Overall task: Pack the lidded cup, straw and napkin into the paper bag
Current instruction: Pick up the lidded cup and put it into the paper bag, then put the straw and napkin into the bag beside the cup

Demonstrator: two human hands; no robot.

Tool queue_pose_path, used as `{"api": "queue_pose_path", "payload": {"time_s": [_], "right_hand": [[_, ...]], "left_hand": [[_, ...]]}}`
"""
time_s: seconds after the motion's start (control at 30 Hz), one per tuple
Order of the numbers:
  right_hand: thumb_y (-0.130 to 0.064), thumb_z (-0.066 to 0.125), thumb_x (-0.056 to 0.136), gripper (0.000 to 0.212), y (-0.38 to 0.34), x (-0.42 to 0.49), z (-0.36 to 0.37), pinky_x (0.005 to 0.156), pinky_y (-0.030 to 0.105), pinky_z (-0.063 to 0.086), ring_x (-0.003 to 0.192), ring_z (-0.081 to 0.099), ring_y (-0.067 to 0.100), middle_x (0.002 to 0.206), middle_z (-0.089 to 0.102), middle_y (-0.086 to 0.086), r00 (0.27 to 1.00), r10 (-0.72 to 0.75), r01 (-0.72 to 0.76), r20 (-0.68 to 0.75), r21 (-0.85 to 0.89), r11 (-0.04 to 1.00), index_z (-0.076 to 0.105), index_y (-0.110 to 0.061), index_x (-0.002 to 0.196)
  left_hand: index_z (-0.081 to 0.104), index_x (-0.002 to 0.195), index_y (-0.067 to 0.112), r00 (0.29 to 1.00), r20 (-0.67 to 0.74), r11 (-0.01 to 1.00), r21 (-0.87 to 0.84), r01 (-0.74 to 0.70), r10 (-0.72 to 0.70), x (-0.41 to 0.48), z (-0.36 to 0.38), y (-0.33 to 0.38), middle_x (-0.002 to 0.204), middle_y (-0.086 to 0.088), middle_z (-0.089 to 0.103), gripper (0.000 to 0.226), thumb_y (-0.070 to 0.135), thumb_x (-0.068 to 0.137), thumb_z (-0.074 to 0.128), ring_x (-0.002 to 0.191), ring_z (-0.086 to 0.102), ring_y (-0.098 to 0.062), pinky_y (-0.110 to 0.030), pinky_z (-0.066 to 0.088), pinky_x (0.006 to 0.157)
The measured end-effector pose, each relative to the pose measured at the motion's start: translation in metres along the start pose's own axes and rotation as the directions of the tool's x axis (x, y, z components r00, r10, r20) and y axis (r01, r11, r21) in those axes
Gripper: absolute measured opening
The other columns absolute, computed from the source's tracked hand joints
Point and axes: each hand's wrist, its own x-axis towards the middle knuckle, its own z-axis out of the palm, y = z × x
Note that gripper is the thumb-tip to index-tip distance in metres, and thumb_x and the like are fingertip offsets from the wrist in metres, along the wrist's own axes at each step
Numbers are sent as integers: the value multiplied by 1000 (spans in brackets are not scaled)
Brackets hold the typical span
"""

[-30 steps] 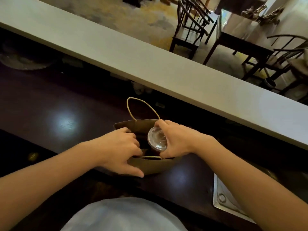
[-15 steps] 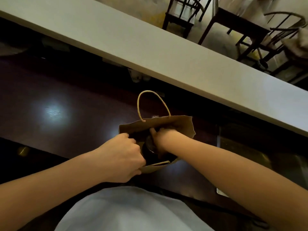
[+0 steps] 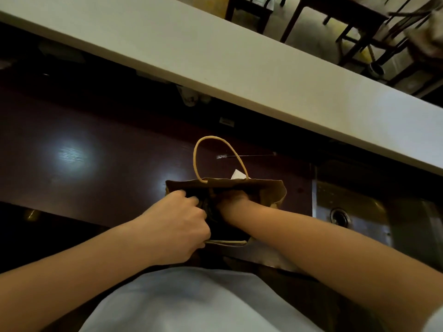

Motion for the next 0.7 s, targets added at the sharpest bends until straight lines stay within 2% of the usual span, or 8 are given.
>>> {"api": "queue_pose_path", "payload": {"time_s": [0.07,0.2,0.33,0.43,0.63,0.7], "right_hand": [[-30,41,100,49,-1,3,-1,113,43,26,139,33,27,153,36,5,997,60,-61,43,40,997,33,-25,148],[-29,44,99,45,4,-5,-7,112,42,30,135,40,26,147,44,5,1000,-6,4,19,87,996,40,-23,143],[-26,54,95,48,5,-20,-19,96,33,41,123,51,27,138,51,9,995,-99,98,7,122,988,43,-14,140],[-28,53,97,38,6,-27,-19,84,28,39,114,57,25,126,60,7,987,-149,137,55,179,974,54,-14,132],[-28,51,97,34,7,-38,-20,75,30,43,95,61,23,115,65,9,978,-191,163,83,262,951,59,-11,126],[-33,51,97,34,12,-51,-30,76,31,49,96,64,25,111,67,9,980,-189,162,57,317,934,61,-13,123]], "left_hand": [[71,90,26,1000,5,1000,11,-5,5,-1,0,1,89,0,71,28,46,91,52,85,61,-27,-38,42,69],[69,102,29,996,83,1000,6,13,-14,-4,-3,-4,100,3,70,29,47,94,48,96,59,-24,-38,41,77],[66,110,32,981,196,999,36,0,-7,-7,-11,-23,110,8,67,31,49,95,44,107,55,-20,-37,39,87],[64,114,33,966,258,997,67,-33,14,-8,-18,-37,114,11,65,32,48,96,42,112,52,-16,-36,38,94],[66,108,33,957,273,992,55,-114,94,-8,-21,-46,111,11,66,28,46,93,47,112,53,-17,-39,39,97],[65,110,34,957,266,992,11,-124,116,-6,-24,-45,113,11,65,29,50,92,48,112,54,-15,-39,41,97]]}}
